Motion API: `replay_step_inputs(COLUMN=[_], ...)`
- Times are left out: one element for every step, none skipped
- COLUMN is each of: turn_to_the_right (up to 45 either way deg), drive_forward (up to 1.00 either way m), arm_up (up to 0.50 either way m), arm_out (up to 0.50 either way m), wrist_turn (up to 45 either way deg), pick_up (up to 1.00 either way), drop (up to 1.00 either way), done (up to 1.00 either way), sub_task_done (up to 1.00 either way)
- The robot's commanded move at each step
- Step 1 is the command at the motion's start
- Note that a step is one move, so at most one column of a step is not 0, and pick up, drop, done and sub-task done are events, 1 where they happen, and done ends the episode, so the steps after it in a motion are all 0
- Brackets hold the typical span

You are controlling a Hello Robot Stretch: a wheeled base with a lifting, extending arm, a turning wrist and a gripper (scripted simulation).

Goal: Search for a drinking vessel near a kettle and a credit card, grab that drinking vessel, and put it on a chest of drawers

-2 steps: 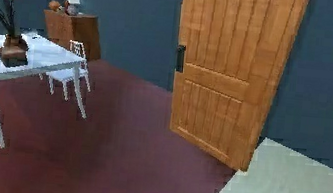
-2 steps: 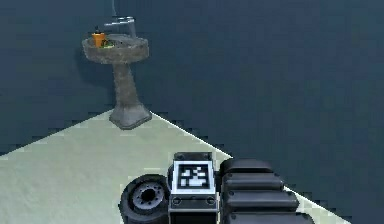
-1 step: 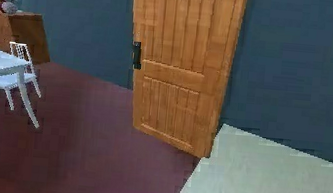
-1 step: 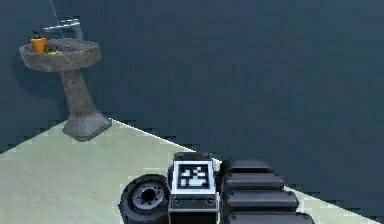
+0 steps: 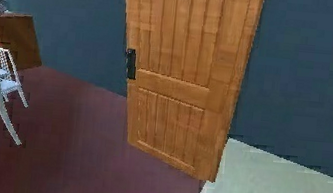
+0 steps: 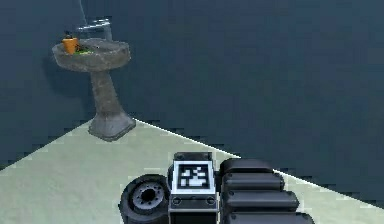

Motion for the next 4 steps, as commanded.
replay_step_inputs(turn_to_the_right=[-24.0,-3.0,0.0,0.0], drive_forward=[0.00,0.00,1.00,0.80], arm_up=[0.00,0.00,0.00,0.00], arm_out=[0.00,0.00,0.00,0.00], wrist_turn=[0.0,0.0,0.0,0.0], pick_up=[0.00,0.00,0.00,0.00], drop=[0.00,0.00,0.00,0.00], done=[0.00,0.00,0.00,0.00], sub_task_done=[0.00,0.00,0.00,0.00])
